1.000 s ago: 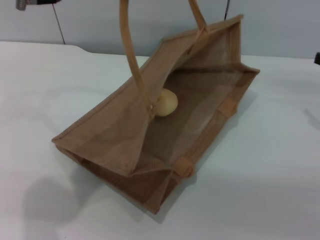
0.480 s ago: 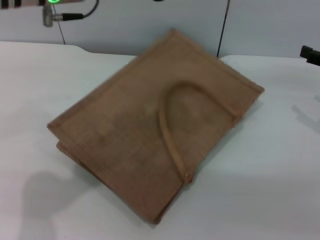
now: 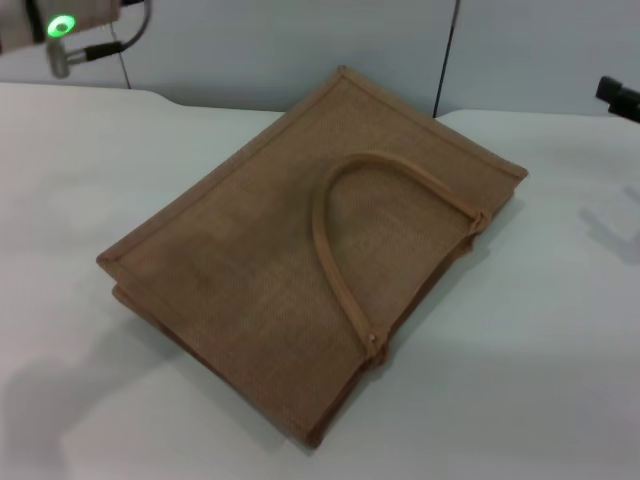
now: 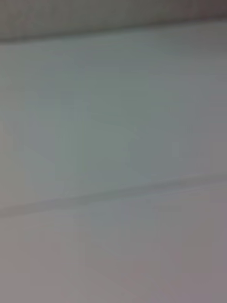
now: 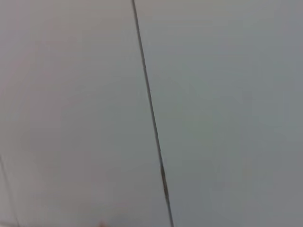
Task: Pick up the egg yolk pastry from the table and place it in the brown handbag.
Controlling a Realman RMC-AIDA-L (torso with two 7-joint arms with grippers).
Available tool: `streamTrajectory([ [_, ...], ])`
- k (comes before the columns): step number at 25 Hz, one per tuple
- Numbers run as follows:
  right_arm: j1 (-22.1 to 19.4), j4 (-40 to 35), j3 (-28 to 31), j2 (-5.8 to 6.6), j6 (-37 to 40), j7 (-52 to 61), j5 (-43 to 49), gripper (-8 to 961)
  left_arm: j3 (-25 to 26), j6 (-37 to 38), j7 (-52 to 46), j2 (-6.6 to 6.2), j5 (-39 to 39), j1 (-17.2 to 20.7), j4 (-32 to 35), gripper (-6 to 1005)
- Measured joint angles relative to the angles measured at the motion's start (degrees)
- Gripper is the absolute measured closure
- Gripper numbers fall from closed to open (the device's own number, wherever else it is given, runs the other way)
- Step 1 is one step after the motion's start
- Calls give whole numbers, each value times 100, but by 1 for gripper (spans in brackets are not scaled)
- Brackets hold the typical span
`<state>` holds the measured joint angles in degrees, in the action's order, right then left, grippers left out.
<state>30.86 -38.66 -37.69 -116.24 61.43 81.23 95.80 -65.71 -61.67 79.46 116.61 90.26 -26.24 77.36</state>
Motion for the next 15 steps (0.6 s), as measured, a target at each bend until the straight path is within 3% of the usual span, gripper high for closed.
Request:
streamTrajectory([
  [5, -107, 663, 0, 16, -1, -1336, -1122, 56, -103, 625, 1893, 32, 1375, 390, -766, 108],
  [11, -94, 1504, -1, -2, -35, -2960, -2097, 56, -258, 706, 4415, 36, 3232, 441, -2411, 108],
  [15, -84, 2248, -1, -9, 69, -4199, -2988, 56, -602, 716, 5517, 37, 4130, 410, -3174, 108],
])
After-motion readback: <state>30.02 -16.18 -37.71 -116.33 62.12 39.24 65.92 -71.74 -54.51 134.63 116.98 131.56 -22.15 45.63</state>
